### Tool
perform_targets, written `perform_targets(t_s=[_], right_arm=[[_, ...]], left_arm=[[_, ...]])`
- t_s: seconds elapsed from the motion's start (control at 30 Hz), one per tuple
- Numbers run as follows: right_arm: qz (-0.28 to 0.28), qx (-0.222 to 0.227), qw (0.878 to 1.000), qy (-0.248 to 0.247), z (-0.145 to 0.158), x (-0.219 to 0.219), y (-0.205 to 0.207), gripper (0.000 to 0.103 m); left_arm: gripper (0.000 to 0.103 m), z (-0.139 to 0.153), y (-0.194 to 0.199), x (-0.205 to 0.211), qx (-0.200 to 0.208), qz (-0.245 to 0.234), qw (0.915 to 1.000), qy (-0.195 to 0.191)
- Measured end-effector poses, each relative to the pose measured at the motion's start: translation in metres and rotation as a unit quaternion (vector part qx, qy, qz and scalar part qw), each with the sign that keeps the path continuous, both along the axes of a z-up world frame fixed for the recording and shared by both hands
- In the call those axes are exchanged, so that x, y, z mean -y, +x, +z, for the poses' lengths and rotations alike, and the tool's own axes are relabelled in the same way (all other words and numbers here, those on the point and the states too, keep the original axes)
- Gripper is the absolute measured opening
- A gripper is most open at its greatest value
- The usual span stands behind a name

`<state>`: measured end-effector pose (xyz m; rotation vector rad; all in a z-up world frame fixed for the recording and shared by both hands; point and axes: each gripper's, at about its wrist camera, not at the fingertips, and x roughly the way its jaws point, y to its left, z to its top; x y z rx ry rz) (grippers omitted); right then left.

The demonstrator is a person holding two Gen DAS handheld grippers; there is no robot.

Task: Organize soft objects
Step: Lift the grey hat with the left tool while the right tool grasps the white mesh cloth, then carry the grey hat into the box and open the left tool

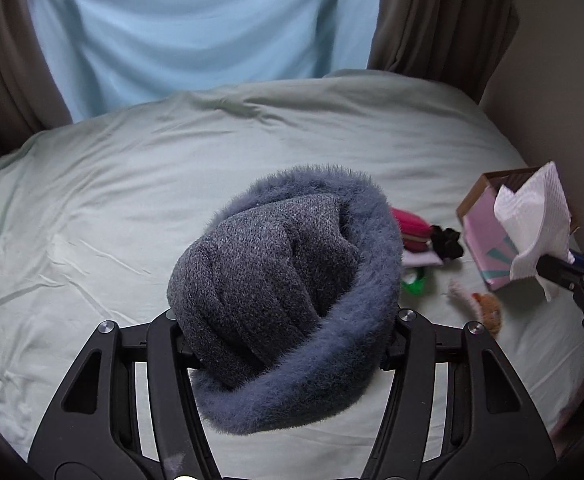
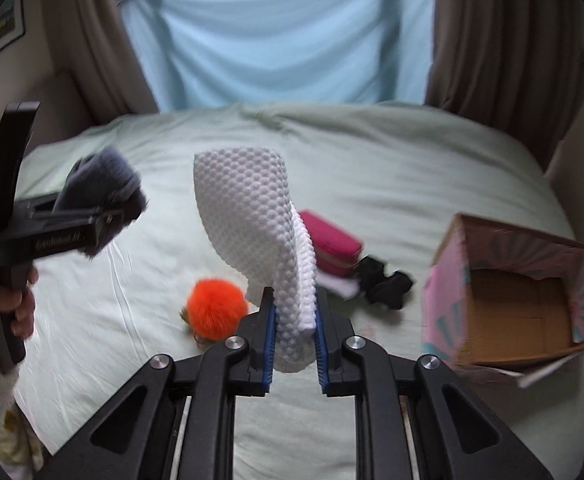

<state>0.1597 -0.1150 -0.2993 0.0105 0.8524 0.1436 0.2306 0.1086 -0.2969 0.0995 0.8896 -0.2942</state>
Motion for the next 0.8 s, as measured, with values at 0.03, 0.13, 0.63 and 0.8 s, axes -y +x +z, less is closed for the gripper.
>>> perform_targets(t_s=[0.03, 0.13, 0.63, 0.8], right_arm=[[-0.006, 0.002, 1.0, 0.005, 0.01, 0.006, -0.002, 0.016], [-0.026, -0.001, 0.999, 0.026, 0.035, 0.022, -0.006, 0.016], [-0.054, 0.006, 0.998, 0.033, 0.114, 0.178, -0.016, 0.015], [-0.065, -0.012, 0.998, 0.014, 0.113, 0.249, -0.009, 0.015]], left_arm=[[0.054, 0.011, -0.004, 0.005, 0.002, -0.002, 1.0, 0.001], [0.054, 0.04, -0.013, 0.025, 0.011, -0.004, 0.9999, -0.006], [0.055, 0.109, -0.054, 0.214, 0.02, 0.002, 0.9993, -0.031], [0.055, 0.106, -0.046, 0.287, 0.005, 0.0, 0.999, -0.044]])
